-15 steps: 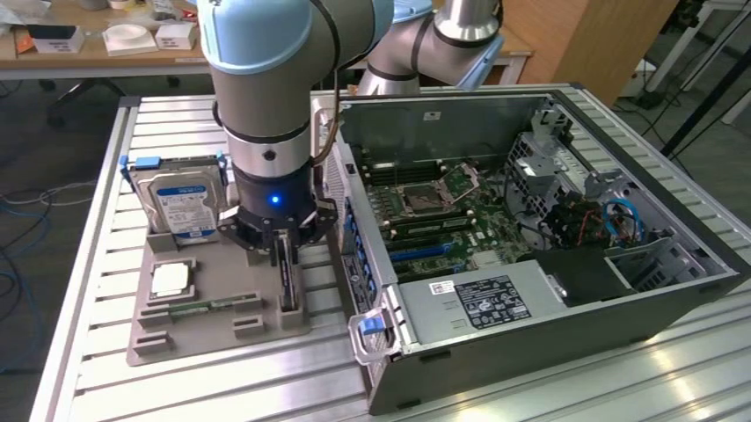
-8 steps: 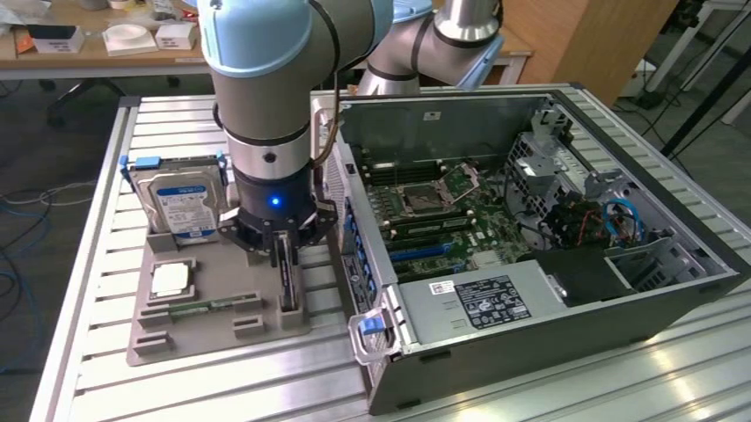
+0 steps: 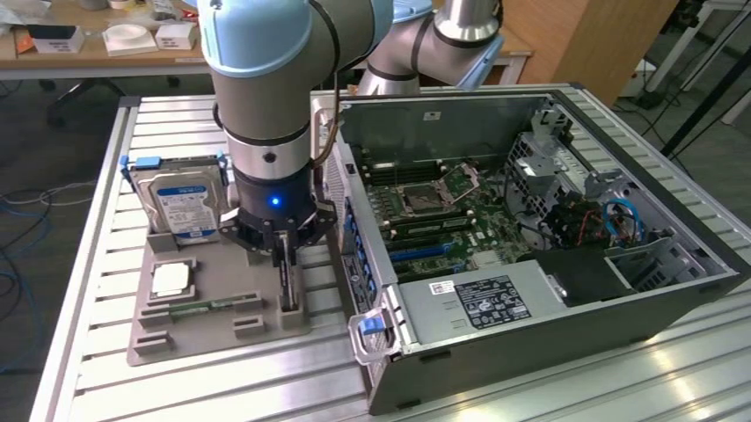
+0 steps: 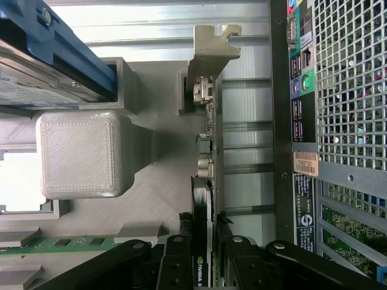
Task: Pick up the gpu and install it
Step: 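Pick up the gpu and move the gpu toward the slot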
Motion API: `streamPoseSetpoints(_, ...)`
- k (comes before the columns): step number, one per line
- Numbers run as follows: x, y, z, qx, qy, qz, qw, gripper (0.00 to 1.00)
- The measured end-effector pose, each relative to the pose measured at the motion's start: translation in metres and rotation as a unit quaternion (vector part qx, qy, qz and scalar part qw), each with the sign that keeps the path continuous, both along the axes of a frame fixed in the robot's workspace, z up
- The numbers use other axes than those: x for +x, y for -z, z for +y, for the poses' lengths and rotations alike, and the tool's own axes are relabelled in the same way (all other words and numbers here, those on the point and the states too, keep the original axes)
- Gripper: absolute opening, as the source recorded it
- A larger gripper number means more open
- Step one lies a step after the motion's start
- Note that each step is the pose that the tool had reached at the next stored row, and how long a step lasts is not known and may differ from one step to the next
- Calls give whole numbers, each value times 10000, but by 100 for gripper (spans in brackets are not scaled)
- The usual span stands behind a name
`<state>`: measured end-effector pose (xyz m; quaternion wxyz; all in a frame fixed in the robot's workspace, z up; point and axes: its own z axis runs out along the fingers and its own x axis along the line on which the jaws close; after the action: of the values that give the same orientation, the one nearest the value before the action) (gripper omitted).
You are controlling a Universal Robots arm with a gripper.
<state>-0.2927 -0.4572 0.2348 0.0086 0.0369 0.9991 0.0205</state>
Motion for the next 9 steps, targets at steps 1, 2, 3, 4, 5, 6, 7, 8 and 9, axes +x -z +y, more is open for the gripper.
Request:
streamPoseSetpoints(1, 0, 0, 0, 0, 0, 0, 10000, 26)
streamPoseSetpoints(2, 0, 0, 0, 0, 0, 0, 10000, 26)
streamPoseSetpoints(3, 0, 0, 0, 0, 0, 0, 10000, 26)
streamPoseSetpoints(4, 0, 0, 0, 0, 0, 0, 10000, 26)
streamPoseSetpoints(5, 0, 0, 0, 0, 0, 0, 10000, 26)
streamPoseSetpoints(6, 0, 0, 0, 0, 0, 0, 10000, 26)
streamPoseSetpoints(7, 0, 0, 0, 0, 0, 0, 10000, 26)
streamPoseSetpoints(8, 0, 0, 0, 0, 0, 0, 10000, 26)
streamPoseSetpoints(9, 0, 0, 0, 0, 0, 0, 10000, 26)
